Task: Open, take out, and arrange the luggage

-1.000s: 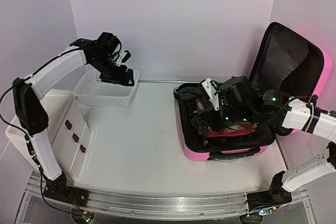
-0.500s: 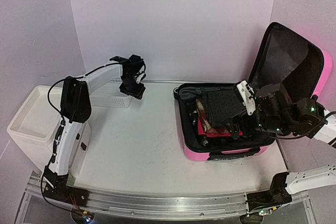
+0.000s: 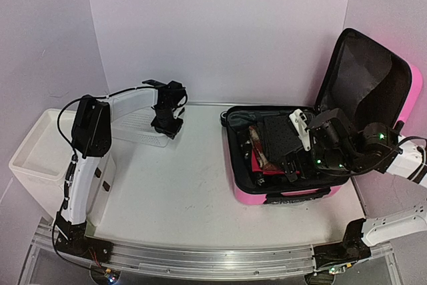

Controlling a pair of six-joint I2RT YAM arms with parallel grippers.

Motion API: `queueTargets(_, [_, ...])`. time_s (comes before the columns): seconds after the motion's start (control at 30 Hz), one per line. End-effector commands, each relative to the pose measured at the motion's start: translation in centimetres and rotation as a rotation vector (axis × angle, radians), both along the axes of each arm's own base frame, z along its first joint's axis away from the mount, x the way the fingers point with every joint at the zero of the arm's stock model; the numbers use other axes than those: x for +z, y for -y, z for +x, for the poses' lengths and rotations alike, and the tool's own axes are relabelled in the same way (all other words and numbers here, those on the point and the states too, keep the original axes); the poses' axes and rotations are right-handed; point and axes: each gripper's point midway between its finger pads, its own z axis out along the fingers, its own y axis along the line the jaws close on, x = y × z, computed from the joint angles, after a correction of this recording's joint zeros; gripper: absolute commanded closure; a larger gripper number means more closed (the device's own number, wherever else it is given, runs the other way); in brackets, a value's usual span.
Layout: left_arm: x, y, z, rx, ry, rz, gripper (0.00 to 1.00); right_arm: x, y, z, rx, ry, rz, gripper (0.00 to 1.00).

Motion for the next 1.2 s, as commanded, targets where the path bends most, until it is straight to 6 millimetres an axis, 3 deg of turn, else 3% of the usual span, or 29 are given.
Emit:
queueTargets(0.0, [7.1, 5.7, -2.7, -0.008, 0.051, -0.250, 0.84, 2.0, -0.1, 0.3, -0.022, 0.034, 0.064, 0.02])
queueTargets(0.13, [10.6, 8.1, -4.1, 0.014, 0.072, -0.424, 0.94, 2.3, 0.3, 0.2, -0.029, 0.041, 0.080, 0.02])
queueTargets(0.17, [12.3, 8.5, -4.2, 0.023, 0.101, -0.486, 0.96, 2.3, 0.4, 0.1, -0.029, 0.042, 0.083, 0.02])
queueTargets(0.23, [13.8, 8.6, -5.0, 0.065, 0.111, -0.557, 1.00, 2.4, 0.6, -0.1, -0.029, 0.046, 0.091, 0.02])
queueTargets(0.33, [15.6, 9.0, -6.2, 0.172, 0.121, -0.644, 1.00, 2.5, 1.0, -0.2, -0.037, 0.051, 0.100, 0.02])
queueTargets(0.43, [16.0, 11.0, -8.3, 0.245, 0.119, -0.691, 1.00, 2.7, 1.0, -0.3, -0.035, 0.054, 0.108, 0.02])
queueTargets(0.6, [14.7, 15.0, -11.4, 0.284, 0.075, -0.694, 1.00, 2.8, 0.7, -0.5, -0.023, 0.043, 0.119, 0.02])
queueTargets(0.7, [12.7, 16.5, -12.8, 0.294, 0.052, -0.662, 1.00, 2.9, 0.9, -0.7, -0.021, 0.043, 0.130, 0.02])
queueTargets(1.0, [8.7, 18.0, -16.1, 0.346, 0.013, -0.594, 1.00, 3.2, 2.0, -1.1, -0.033, 0.061, 0.139, 0.02])
queueTargets(1.17, [7.3, 19.2, -16.9, 0.350, -0.024, -0.610, 0.88, 3.2, 1.8, -1.1, -0.027, 0.059, 0.131, 0.02])
